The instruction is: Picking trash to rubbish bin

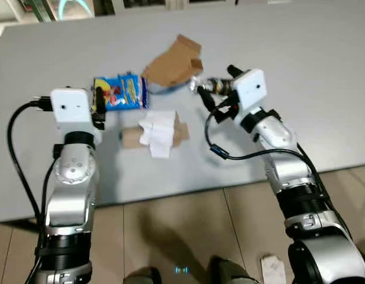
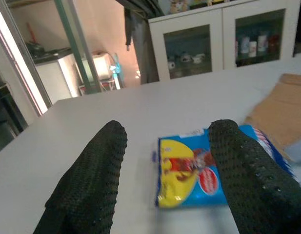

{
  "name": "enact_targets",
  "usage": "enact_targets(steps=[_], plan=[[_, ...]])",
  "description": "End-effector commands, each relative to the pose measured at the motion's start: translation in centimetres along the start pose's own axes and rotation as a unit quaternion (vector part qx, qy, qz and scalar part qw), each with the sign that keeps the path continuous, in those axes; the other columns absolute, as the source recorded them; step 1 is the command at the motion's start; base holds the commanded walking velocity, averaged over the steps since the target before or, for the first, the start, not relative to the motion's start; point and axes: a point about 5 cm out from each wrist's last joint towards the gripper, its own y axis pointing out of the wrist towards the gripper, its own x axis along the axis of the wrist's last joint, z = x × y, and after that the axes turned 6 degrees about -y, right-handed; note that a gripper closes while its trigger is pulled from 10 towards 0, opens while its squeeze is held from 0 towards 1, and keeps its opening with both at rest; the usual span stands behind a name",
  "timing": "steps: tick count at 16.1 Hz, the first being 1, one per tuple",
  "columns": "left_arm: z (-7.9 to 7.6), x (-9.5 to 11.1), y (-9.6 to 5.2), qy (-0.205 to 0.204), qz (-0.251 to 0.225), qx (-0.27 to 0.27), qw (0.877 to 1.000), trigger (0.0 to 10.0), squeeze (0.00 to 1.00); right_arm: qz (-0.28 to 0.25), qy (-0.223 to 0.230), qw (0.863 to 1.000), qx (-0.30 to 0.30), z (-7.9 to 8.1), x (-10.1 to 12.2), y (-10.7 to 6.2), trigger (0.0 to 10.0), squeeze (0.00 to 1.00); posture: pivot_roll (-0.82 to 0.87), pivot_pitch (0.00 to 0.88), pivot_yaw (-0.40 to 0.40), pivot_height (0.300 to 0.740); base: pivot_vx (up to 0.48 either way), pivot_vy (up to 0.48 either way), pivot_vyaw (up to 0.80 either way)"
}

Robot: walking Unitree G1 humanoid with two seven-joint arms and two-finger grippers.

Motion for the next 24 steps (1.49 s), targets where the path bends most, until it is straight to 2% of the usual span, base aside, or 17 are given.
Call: enact_targets(steps=[1, 3, 15, 20, 24], plan=[[0.1, -0.2, 0.0, 0.002, 0.003, 0.005, 1.0, 10.0, 0.0, 0.006, 0.002, 1.0, 0.0, 0.0, -0.1, -0.3, 10.0, 0.0, -0.06, 0.159, 0.04, 0.74, 0.341, 0.0, 0.0], [0.1, -0.3, -0.1, 0.0, 0.008, 0.004, 1.0, 10.0, 0.0, 0.006, 0.003, 1.0, 0.001, 0.1, -0.1, -0.3, 10.0, 0.0, -0.06, 0.159, 0.042, 0.74, 0.3, 0.0, 0.0], [-0.5, -1.3, -0.4, -0.003, 0.028, -0.001, 1.0, 10.0, 0.0, 0.031, 0.0, 1.0, 0.002, 0.1, -0.5, -0.4, 10.0, 0.0, -0.06, 0.166, 0.039, 0.74, 0.0, 0.0, 0.0], [-0.1, -1.8, -0.5, -0.006, 0.043, 0.011, 0.999, 10.0, 0.0, 0.032, -0.001, 0.999, 0.006, 0.2, -0.5, -0.4, 10.0, 0.0, -0.06, 0.17, 0.035, 0.74, 0.0, 0.0, 0.0], [0.0, -2.0, -0.5, -0.008, 0.048, 0.017, 0.999, 10.0, 0.0, 0.032, -0.001, 0.999, 0.01, 0.4, -0.5, -0.4, 10.0, 0.0, -0.07, 0.172, 0.032, 0.74, 0.0, -0.293, 0.0]])
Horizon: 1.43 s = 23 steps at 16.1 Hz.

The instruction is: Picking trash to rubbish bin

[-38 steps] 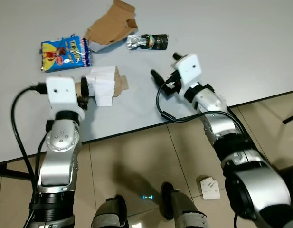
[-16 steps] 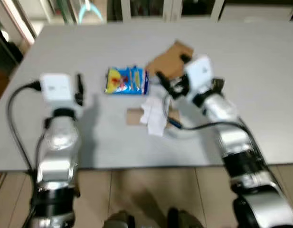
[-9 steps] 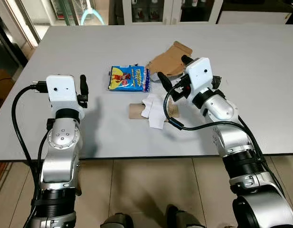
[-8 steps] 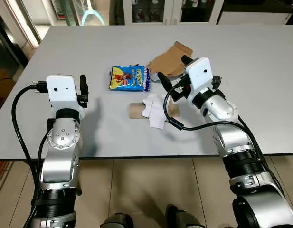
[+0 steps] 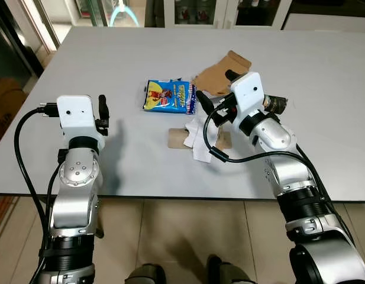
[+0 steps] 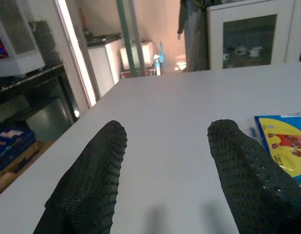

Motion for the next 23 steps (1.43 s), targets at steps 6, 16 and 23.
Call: enact_targets(steps=[6, 16, 23], plan=[[0.41, -1.08, -0.27, -0.002, 0.027, 0.018, 0.999, 10.0, 0.0, 0.007, -0.008, 1.0, 0.007, -0.02, -0.11, -0.33, 10.0, 0.0, -0.08, 0.174, 0.032, 0.74, 0.0, -0.364, 0.0], [0.48, -1.7, -0.35, -0.014, 0.043, 0.023, 0.999, 10.0, 0.0, 0.012, -0.007, 1.0, 0.018, 0.28, -0.28, -0.51, 10.0, 0.0, -0.08, 0.173, 0.032, 0.74, 0.0, -0.074, 0.0], [0.79, -1.75, -0.18, -0.009, 0.045, 0.026, 0.999, 10.0, 0.0, 0.009, -0.006, 1.0, 0.02, 0.34, -0.18, -0.52, 10.0, 0.0, -0.08, 0.173, 0.032, 0.74, 0.251, 0.138, 0.0]])
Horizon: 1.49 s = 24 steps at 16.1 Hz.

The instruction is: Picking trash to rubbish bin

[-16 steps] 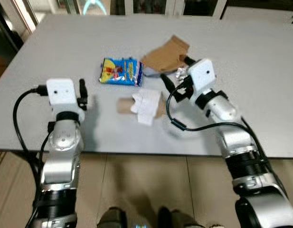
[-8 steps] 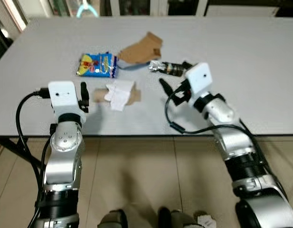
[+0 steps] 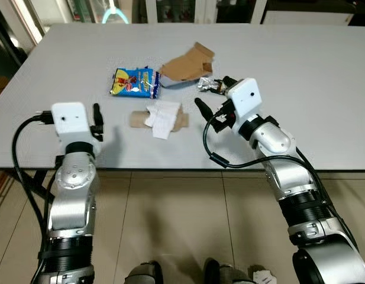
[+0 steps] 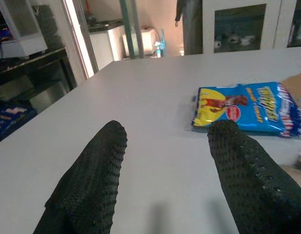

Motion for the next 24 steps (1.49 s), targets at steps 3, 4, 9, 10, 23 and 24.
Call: enact_targets(steps=[3, 4, 9, 10, 23, 24], plan=[[0.0, -0.5, -0.1, 0.004, 0.012, 0.002, 1.0, 10.0, 0.0, -0.001, 0.002, 1.0, 0.0, -0.1, 0.1, 0.0, 10.0, 0.0, -0.07, 0.167, 0.034, 0.74, 0.349, 0.0, 0.0], [0.0, -0.5, -0.1, 0.005, 0.012, 0.002, 1.0, 10.0, 0.0, -0.001, 0.002, 1.0, 0.0, -0.1, 0.1, 0.0, 10.0, 0.0, -0.07, 0.167, 0.034, 0.74, 0.386, 0.0, 0.0], [-0.1, -0.7, -0.2, 0.013, 0.018, -0.002, 1.0, 10.0, 0.0, -0.003, 0.002, 1.0, -0.001, -0.1, 0.2, -0.1, 10.0, 0.0, -0.08, 0.172, 0.035, 0.74, 0.472, 0.0, 0.0], [-0.1, -0.8, -0.3, 0.013, 0.019, -0.001, 1.0, 10.0, 0.0, -0.003, 0.002, 1.0, -0.001, 0.0, 0.2, -0.1, 10.0, 0.0, -0.08, 0.172, 0.035, 0.74, 0.48, 0.0, 0.0], [-0.7, -2.5, -0.7, 0.009, 0.085, -0.014, 0.996, 10.0, 0.0, 0.035, -0.029, 0.999, 0.02, -0.8, 0.2, 0.1, 10.0, 0.0, -0.08, 0.187, 0.03, 0.74, 0.148, 0.0, 0.0], [-0.7, -2.7, -0.8, 0.012, 0.108, -0.022, 0.994, 10.0, 0.0, 0.054, -0.04, 0.997, 0.031, -1.0, -0.1, 0.0, 10.0, 0.0, -0.08, 0.193, 0.029, 0.74, 0.0, 0.0, 0.0]])
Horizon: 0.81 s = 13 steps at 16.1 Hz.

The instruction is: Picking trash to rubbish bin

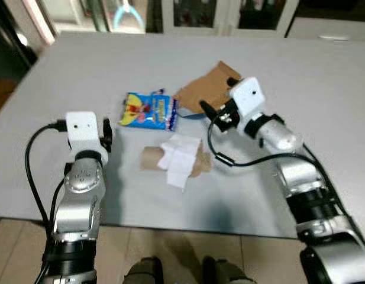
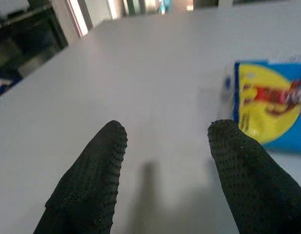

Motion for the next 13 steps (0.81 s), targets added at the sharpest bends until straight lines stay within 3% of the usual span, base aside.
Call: enact_targets(steps=[1, 4, 8, 11, 13], plan=[[-0.1, -0.6, -0.2, 0.002, 0.028, -0.014, 1.0, 10.0, 0.0, 0.013, -0.009, 1.0, 0.021, 0.0, 0.2, 0.3, 10.0, 0.0, -0.08, 0.193, 0.029, 0.74, 0.0, 0.0, 0.0], [-0.3, -1.4, -1.3, 0.024, 0.064, -0.048, 0.997, 10.0, 0.0, 0.064, -0.016, 0.996, 0.056, 0.4, -1.3, -0.7, 10.0, 0.0, -0.07, 0.202, 0.024, 0.74, 0.0, 0.0, 0.0], [-0.5, -2.6, -1.5, 0.064, 0.097, -0.082, 0.99, 10.0, 0.0, 0.102, -0.031, 0.992, 0.066, -0.5, -1.6, -1.7, 10.0, 0.0, -0.08, 0.22, 0.022, 0.74, 0.0, 0.0, 0.0], [-1.4, -3.5, -1.8, 0.074, 0.115, -0.157, 0.978, 10.0, 0.0, 0.116, -0.043, 0.989, 0.081, -0.8, -1.5, -2.3, 10.0, 0.0, -0.09, 0.235, 0.022, 0.74, 0.0, 0.0, 0.0], [-1.9, -2.9, -1.9, 0.079, 0.112, -0.209, 0.968, 10.0, 0.0, 0.12, -0.044, 0.989, 0.08, -1.1, -1.5, -2.4, 10.0, 0.0, -0.09, 0.239, 0.02, 0.74, 0.0, 0.0, 0.0]])
